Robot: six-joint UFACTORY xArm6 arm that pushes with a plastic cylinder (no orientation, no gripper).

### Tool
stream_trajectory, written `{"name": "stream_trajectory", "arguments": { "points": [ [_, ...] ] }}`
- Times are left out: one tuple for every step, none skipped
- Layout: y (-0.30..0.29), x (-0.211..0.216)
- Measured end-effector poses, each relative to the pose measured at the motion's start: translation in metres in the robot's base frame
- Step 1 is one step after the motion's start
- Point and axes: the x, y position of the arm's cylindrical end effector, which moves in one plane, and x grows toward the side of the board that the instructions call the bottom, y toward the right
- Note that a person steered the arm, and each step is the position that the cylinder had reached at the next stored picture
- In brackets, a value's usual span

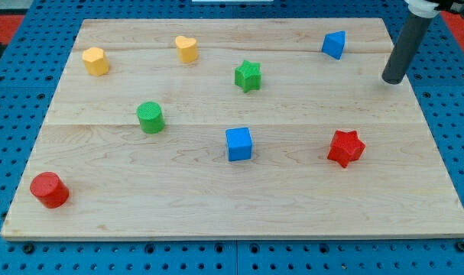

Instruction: Slide the yellow heart to the left of the green star

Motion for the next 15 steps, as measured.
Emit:
{"name": "stream_trajectory", "arguments": {
  "points": [
    [0.000, 0.000],
    [-0.003, 0.000],
    [-0.006, 0.000],
    [-0.006, 0.000],
    [-0.008, 0.000],
    [-0.008, 0.001],
    [-0.008, 0.000],
    [-0.009, 0.000],
    [-0.009, 0.000],
    [-0.032, -0.013],
    [-0.086, -0.034],
    [-0.147, -0.062],
    [-0.186, -0.099],
    [-0.271, -0.130],
    [-0.352, -0.144]
  ]
}}
